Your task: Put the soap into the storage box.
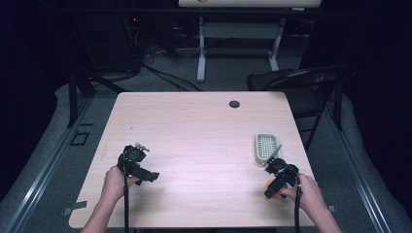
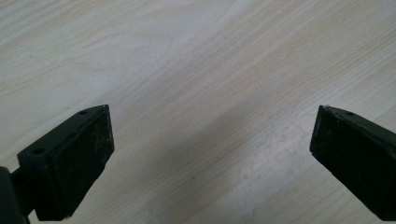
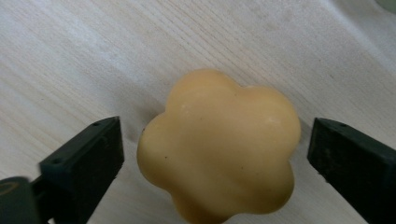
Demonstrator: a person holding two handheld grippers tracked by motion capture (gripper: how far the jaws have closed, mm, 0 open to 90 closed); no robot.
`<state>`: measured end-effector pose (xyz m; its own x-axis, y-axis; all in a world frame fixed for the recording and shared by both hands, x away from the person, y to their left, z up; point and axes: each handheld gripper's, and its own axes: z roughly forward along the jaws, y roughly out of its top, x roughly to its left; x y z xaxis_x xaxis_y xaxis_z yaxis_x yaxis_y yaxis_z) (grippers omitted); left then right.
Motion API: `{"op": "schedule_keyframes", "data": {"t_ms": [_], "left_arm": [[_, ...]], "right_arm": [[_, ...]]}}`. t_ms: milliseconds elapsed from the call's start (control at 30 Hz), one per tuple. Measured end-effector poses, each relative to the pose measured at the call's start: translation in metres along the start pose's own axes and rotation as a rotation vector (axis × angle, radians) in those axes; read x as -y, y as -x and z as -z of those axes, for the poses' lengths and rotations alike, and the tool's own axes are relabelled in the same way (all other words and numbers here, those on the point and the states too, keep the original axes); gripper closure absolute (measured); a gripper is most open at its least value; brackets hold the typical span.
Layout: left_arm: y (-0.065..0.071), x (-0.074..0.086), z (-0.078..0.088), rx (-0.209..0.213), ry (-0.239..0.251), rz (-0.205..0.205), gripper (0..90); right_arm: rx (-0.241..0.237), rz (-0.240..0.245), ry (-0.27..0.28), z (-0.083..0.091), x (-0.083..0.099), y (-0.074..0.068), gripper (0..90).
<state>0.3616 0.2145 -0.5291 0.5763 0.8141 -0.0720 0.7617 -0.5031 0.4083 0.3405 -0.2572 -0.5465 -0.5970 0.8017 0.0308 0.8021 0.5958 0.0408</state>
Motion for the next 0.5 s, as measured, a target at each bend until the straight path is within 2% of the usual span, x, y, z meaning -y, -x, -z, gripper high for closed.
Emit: {"op": "schedule_keyframes", "data": {"t_ms": [100, 433, 500], "left_arm": [[0.0000, 0.0000, 0.0001, 0.000, 0.001, 0.000, 0.0], [-0.0003, -0.0001, 0.0005, 0.003, -0.002, -0.001, 0.0], [-0.0003, 0.0000, 0.0005, 0.002, -0.002, -0.001, 0.0]], "right_arm": [[0.008, 0.013, -0.020, 0.0001, -0.0010, 0.0001, 8.2], [0.016, 0.015, -0.030, -0.0023, -0.0022, -0.0009, 15.4], [0.026, 0.012, -0.026, -0.0031, -0.0020, -0.0008, 19.2]]}}
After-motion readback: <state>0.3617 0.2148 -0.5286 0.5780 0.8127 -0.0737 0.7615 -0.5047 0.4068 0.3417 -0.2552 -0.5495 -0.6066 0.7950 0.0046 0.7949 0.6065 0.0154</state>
